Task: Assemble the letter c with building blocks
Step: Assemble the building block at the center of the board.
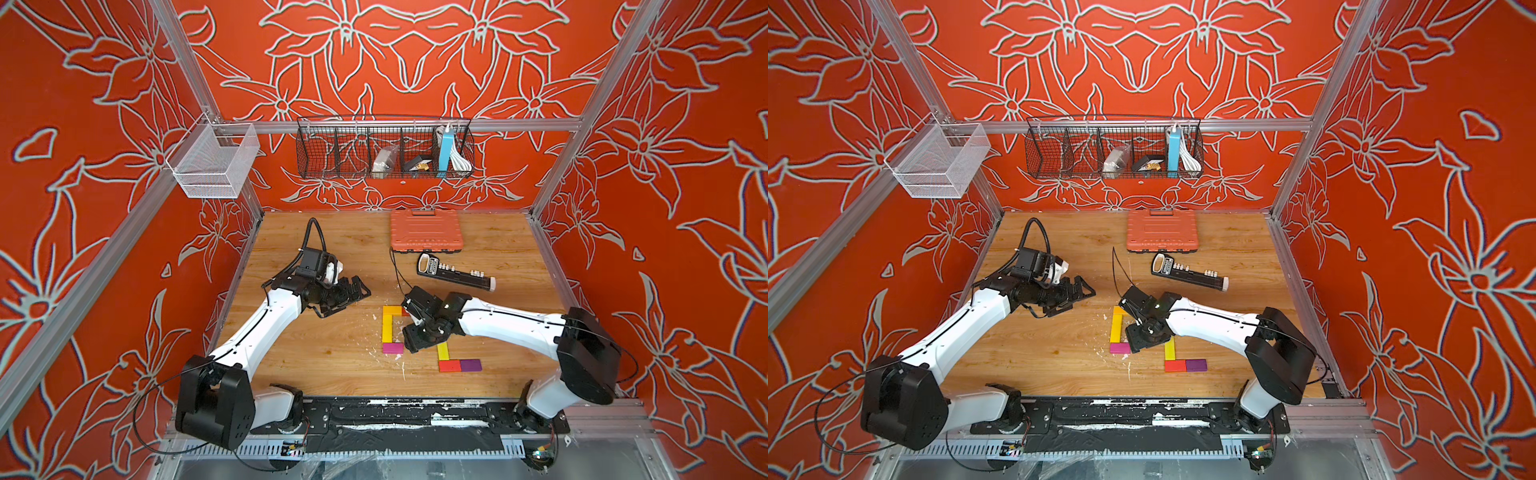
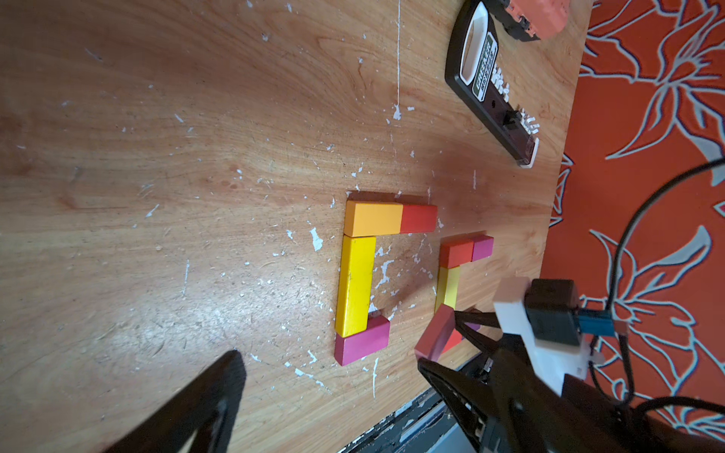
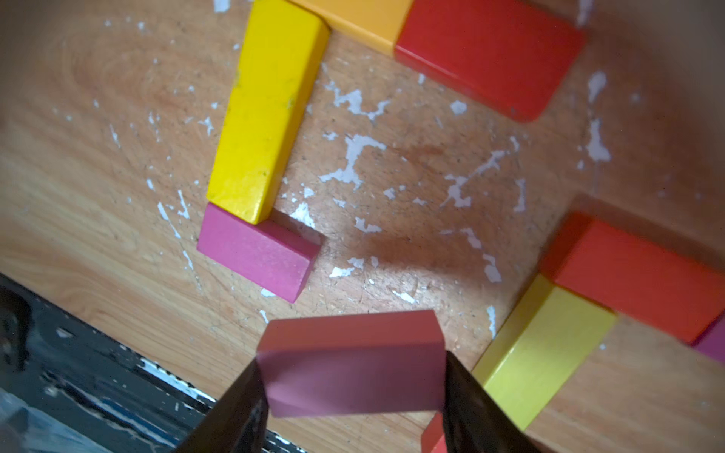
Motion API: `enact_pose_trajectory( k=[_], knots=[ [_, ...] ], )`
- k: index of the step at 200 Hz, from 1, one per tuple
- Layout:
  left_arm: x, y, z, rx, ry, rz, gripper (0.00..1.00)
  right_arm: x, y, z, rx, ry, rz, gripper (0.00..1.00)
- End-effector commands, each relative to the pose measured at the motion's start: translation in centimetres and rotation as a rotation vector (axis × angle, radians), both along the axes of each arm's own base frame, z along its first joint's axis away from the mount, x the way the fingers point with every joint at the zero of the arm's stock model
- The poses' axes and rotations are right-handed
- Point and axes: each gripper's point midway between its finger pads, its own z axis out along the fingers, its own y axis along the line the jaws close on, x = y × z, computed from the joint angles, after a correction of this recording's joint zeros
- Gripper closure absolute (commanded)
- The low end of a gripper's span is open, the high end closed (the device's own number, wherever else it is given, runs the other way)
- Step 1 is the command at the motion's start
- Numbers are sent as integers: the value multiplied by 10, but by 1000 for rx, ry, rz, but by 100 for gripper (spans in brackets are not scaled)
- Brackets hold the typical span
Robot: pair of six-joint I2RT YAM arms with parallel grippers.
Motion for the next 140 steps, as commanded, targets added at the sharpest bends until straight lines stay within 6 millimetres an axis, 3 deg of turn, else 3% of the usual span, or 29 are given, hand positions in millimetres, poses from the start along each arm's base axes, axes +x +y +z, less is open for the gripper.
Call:
enact_pose_trajectory(
  k=[1, 44, 140],
  knots=[
    [2, -2, -1, -27, 6, 4, 2, 3, -5, -5, 57, 16, -271, 35],
    [3, -3, -1, -39, 8, 2, 2, 6, -13, -6, 26, -17, -383, 35],
    [3, -6, 2, -51, 0, -15, 2, 7, -5, -17, -24, -9, -369, 32]
  ],
)
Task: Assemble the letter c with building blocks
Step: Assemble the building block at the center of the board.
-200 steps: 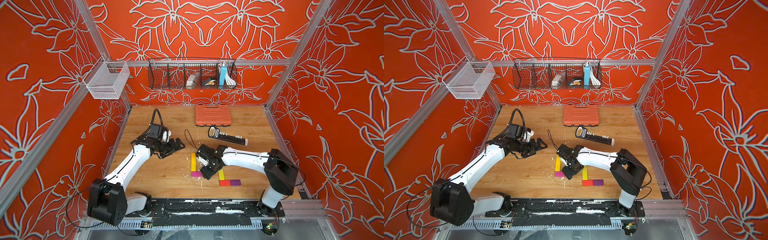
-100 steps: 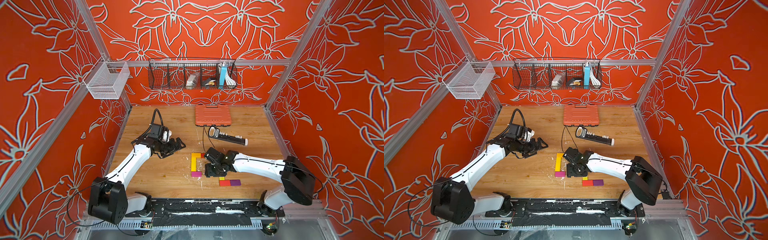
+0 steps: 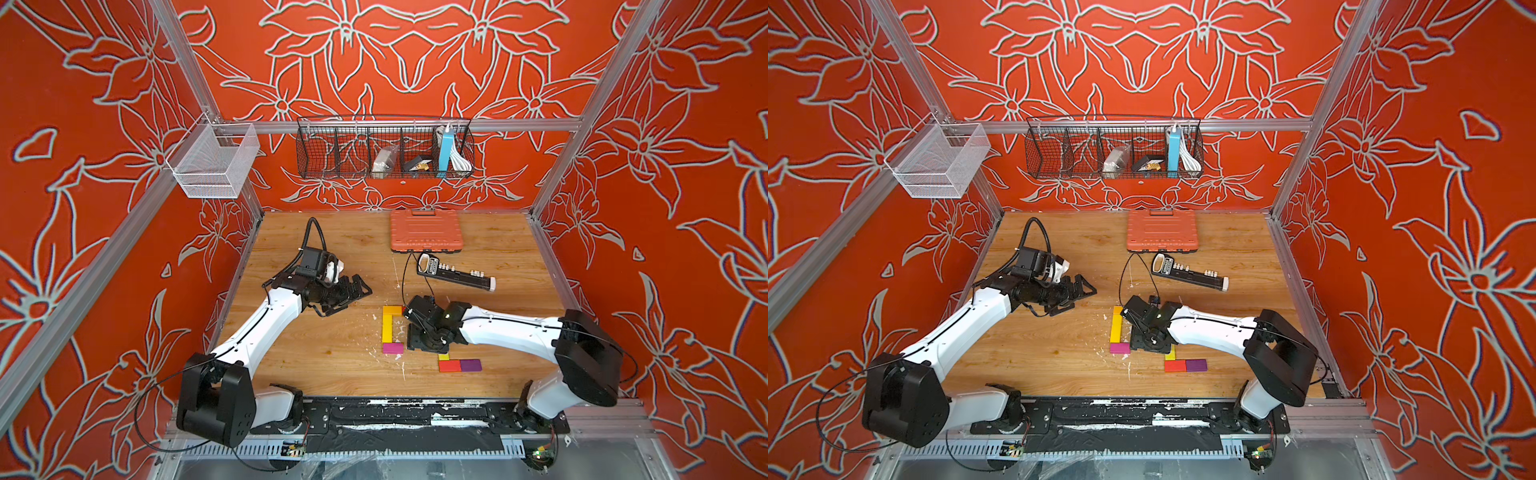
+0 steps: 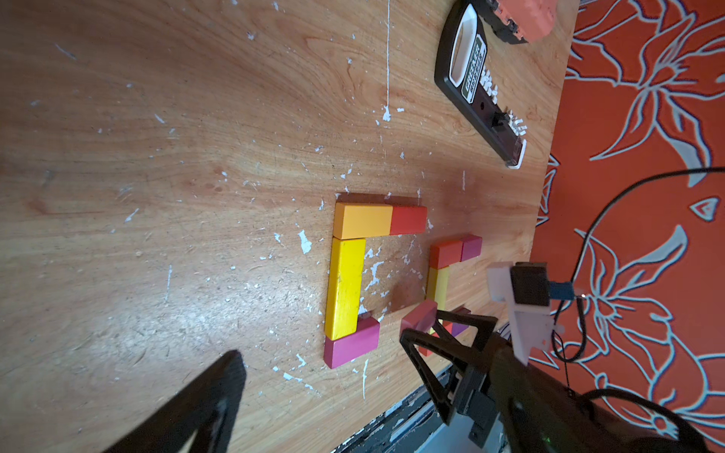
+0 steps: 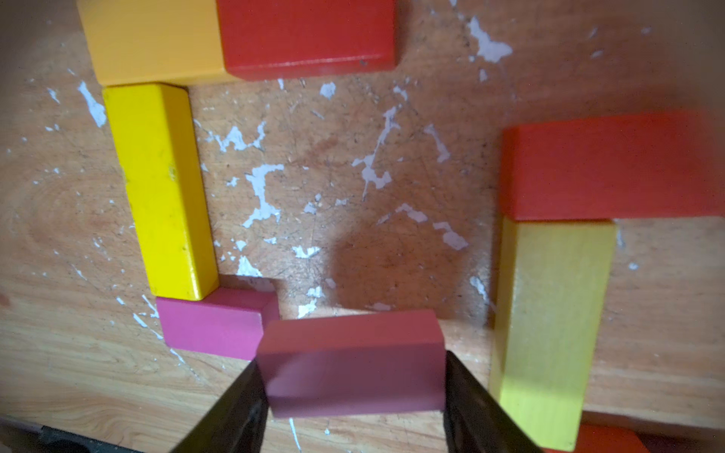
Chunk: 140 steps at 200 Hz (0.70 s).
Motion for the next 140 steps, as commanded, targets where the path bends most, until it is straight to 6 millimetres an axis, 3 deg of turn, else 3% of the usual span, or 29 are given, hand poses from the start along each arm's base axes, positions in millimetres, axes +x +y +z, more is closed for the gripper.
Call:
enact_pose_trajectory(
  k=[1, 83, 140],
  knots=[
    [1, -1, -1, -15, -2, -10, 2, 2, 2, 1, -23, -17, -5, 32],
    [1, -3, -1, -22, -1, -13, 2, -1, 7, -7, -42, -4, 7, 28],
    [1, -3, 0, -23, -1, -14, 2, 2, 5, 7, -14, -40, 5, 22]
  ],
)
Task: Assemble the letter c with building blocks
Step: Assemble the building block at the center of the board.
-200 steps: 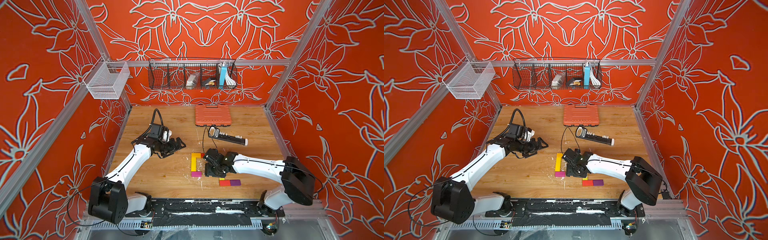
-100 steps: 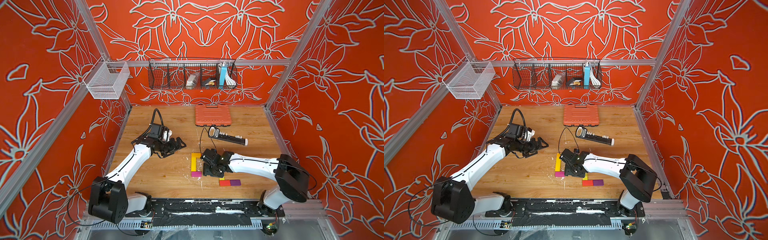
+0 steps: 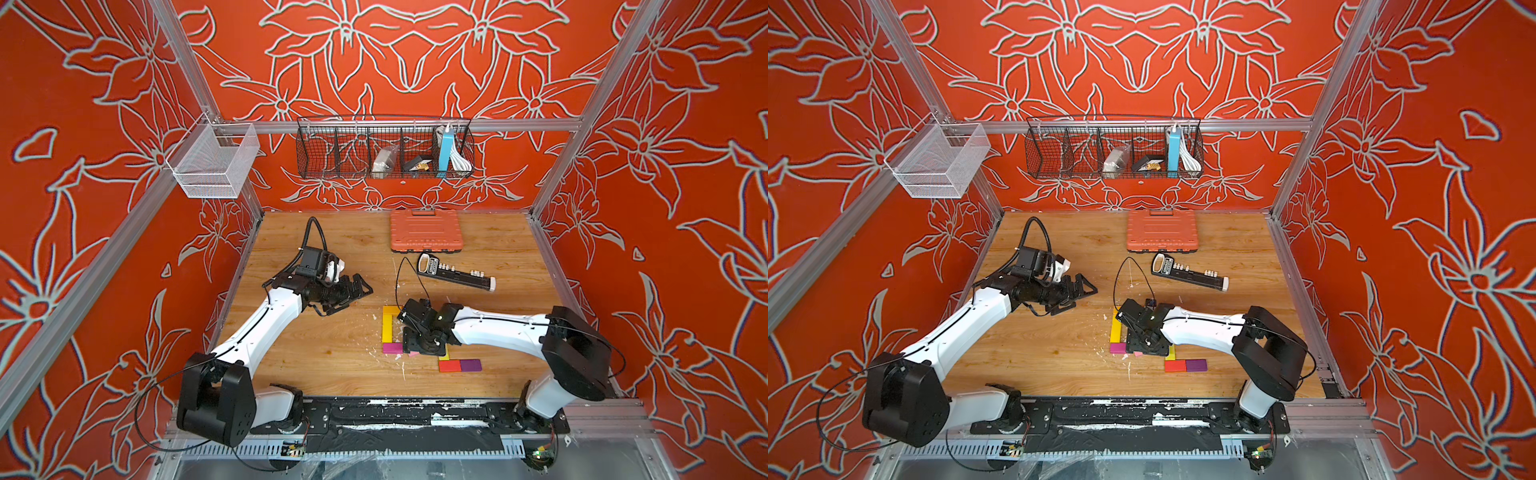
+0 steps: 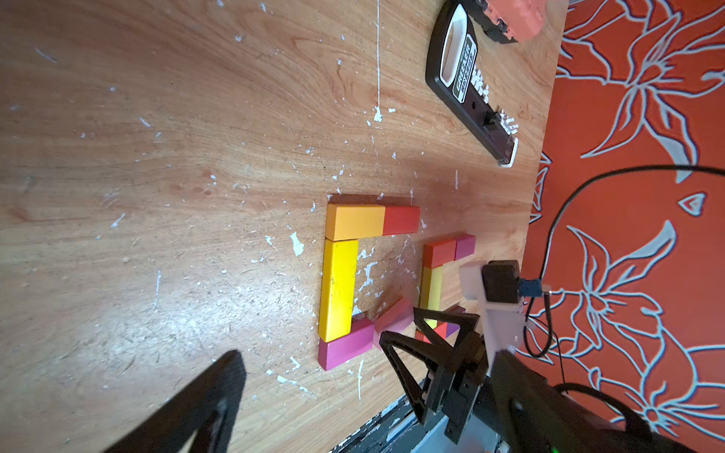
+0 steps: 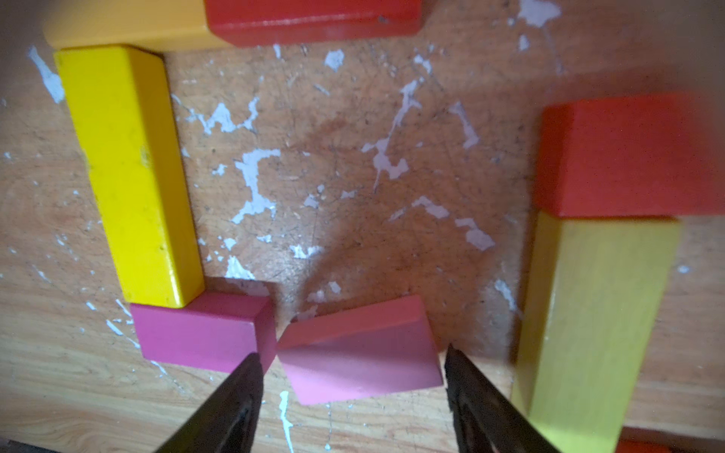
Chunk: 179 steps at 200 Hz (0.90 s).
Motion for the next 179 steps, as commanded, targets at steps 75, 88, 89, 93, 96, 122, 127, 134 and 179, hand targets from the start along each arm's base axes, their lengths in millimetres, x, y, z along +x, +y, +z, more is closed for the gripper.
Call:
enact_pose_trajectory(
  k=[75, 88, 89, 93, 96, 122, 127, 134, 179],
  knots=[
    [-3, -3, 1, -31, 10, -15, 2, 12, -5, 24, 25, -111, 9, 9],
    [-3, -3, 1, -30, 12, -14, 2, 13, -5, 21, 30, -112, 9, 8],
    [-3, -3, 1, -30, 12, -15, 2, 13, -4, 21, 31, -112, 9, 8],
    [-3, -3, 1, -31, 15, -13, 2, 13, -4, 20, 31, -111, 9, 7],
    [-3, -3, 2, -31, 12, -13, 2, 13, -4, 20, 34, -112, 8, 7],
    [-3, -3, 2, -32, 13, -12, 2, 15, -1, 17, 46, -107, 15, 6],
    [-3, -3, 2, -30, 13, -12, 2, 16, -1, 16, 48, -105, 17, 6],
    [-3, -3, 2, -30, 11, -13, 2, 16, 0, 15, 51, -99, 19, 6],
    [-3, -3, 1, -30, 14, -11, 2, 14, 3, 7, 54, -72, 28, 6]
  ],
)
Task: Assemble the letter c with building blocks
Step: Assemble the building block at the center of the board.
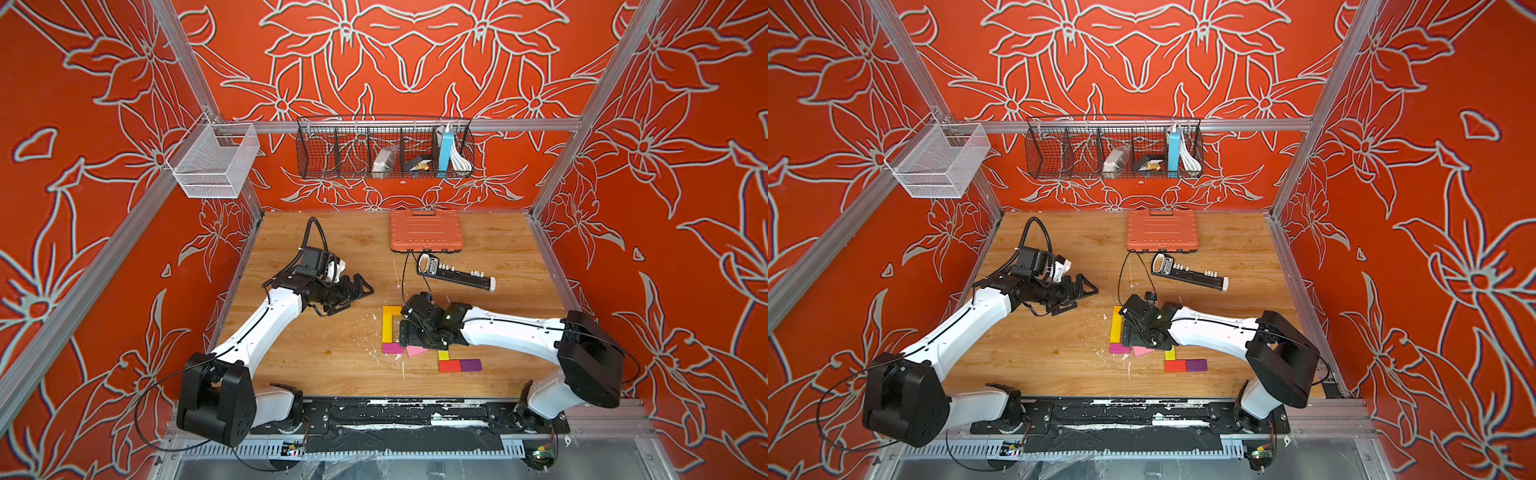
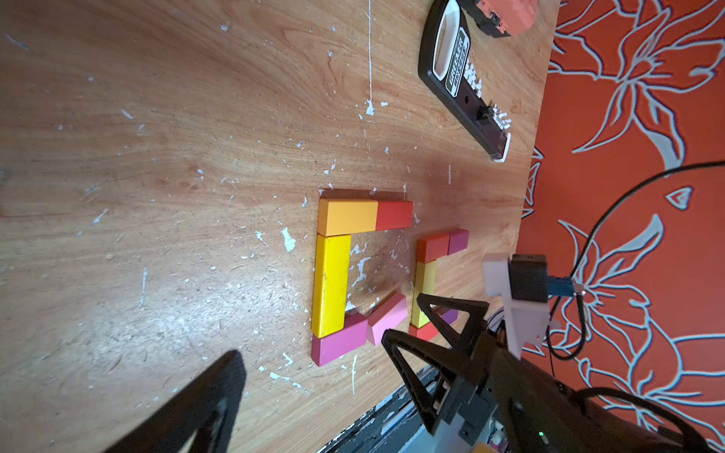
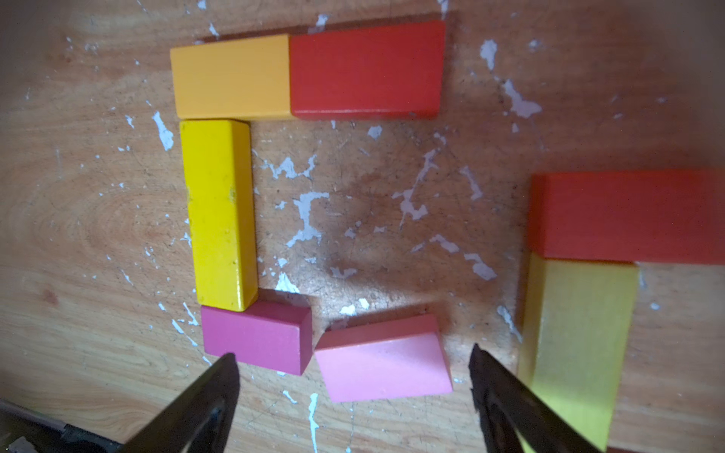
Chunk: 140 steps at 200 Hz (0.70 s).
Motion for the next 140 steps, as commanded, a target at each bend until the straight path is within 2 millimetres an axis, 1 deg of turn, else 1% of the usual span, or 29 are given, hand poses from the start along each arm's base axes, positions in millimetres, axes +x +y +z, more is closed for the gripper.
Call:
enact_pose_trajectory(
  k=[1, 72, 140],
  knots=[
    [-1, 0, -1, -9, 8, -2, 2, -3, -4, -11, -21, 19, 13, 6],
    [-1, 0, -3, -6, 12, -3, 2, -7, -5, -19, -22, 44, 11, 7],
    [-1, 0, -2, -7, 8, -3, 2, -9, -1, -19, 1, 56, 17, 8]
  ],
)
